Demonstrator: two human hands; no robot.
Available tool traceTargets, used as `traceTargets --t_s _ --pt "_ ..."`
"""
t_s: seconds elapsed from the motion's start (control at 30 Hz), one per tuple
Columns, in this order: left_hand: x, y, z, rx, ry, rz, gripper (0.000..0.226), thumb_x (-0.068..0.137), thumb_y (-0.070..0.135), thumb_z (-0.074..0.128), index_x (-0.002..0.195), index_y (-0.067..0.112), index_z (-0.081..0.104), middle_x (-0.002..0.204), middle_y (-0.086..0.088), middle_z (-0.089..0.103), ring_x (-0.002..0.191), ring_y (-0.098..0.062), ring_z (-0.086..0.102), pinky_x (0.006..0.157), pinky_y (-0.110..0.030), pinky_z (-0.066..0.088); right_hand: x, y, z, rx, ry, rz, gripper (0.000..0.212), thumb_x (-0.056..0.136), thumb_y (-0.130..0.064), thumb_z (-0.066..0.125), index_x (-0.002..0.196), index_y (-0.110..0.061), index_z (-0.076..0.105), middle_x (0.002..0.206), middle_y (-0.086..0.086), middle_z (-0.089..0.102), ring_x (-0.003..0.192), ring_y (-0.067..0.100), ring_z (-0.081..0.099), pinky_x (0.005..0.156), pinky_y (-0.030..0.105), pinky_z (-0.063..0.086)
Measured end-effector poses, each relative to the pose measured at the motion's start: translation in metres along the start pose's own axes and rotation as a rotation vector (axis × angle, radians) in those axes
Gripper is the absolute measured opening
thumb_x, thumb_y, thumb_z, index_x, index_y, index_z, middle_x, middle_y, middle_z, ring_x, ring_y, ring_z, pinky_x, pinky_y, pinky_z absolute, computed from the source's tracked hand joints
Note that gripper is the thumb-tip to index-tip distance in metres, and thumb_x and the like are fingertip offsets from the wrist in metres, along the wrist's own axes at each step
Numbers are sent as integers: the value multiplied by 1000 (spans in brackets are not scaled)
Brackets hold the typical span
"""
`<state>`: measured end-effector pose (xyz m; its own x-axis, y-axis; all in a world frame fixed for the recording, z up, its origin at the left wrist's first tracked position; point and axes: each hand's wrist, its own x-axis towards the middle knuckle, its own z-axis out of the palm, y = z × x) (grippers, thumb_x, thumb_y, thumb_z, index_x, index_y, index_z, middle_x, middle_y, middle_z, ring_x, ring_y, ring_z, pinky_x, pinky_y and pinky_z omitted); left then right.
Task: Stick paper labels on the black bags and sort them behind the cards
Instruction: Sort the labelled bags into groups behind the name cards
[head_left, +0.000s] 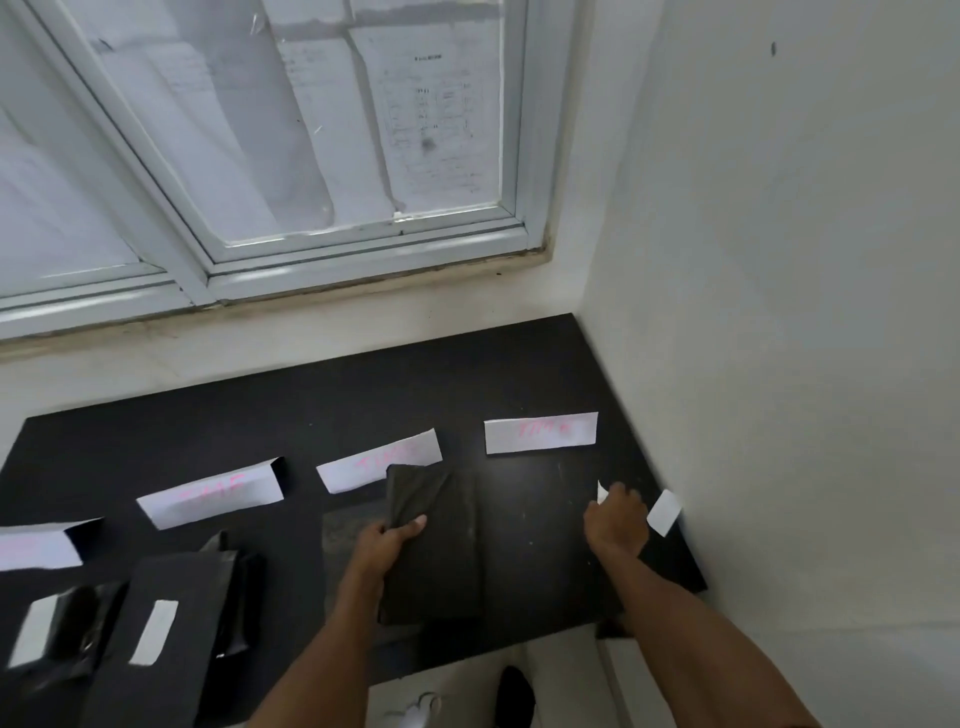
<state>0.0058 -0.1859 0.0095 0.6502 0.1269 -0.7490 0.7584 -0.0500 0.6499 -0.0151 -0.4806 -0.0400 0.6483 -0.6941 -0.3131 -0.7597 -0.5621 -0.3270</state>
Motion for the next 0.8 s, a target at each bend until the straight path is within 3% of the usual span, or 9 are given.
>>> traceTargets --t_s 0.17,0.3,0.43,0.53,0.63,0.7,0.8 --pt "1 -1 23 -158 -136 -86 35 78 12 75 110 -1 65 104 -22 71 96 -37 68 81 -43 57 20 5 8 -43 -15 -25 33 86 -33 64 109 -9 61 118 14 55 112 32 53 82 38 48" --pt "2 -2 32 -178 -136 -96 35 78 12 75 109 -1 65 101 -22 72 94 -37 69 78 -42 58 25 2 11 -18 27 9 21 88 -21 61 103 -7 67 113 15 57 108 33 55 77 37 49" --pt "6 2 32 -141 -161 -157 44 80 25 74 115 0 65 104 -20 72 99 -36 68 91 -49 53 16 -7 5 121 150 -133 15 89 -14 53 89 -4 64 99 15 61 96 33 57 69 37 47" --pt "4 9 29 -150 -178 -179 41 87 34 65 112 2 66 106 -20 72 102 -36 67 94 -48 51 1 -23 -2 179 196 -407 8 85 -15 59 79 -10 60 86 8 61 84 29 59 60 34 44" --pt "-6 17 22 -146 -183 -165 41 88 34 63 114 2 64 107 -21 71 101 -35 66 90 -45 53 -27 -46 -9 75 246 -960 9 84 -22 57 80 -14 61 80 2 62 71 22 62 55 31 49" --pt "-13 18 11 -148 -191 -153 43 88 37 64 113 2 65 106 -21 71 98 -34 67 85 -43 54 -50 -62 -13 -96 227 -1343 9 84 -23 58 87 -16 64 91 0 67 81 16 65 66 27 54" --pt "-19 15 -13 -117 -221 -116 61 78 55 69 114 5 68 104 -20 72 99 -34 69 91 -48 54 -81 -81 -7 -295 188 -1635 22 79 -22 69 101 -19 65 116 1 67 106 16 64 82 25 55"
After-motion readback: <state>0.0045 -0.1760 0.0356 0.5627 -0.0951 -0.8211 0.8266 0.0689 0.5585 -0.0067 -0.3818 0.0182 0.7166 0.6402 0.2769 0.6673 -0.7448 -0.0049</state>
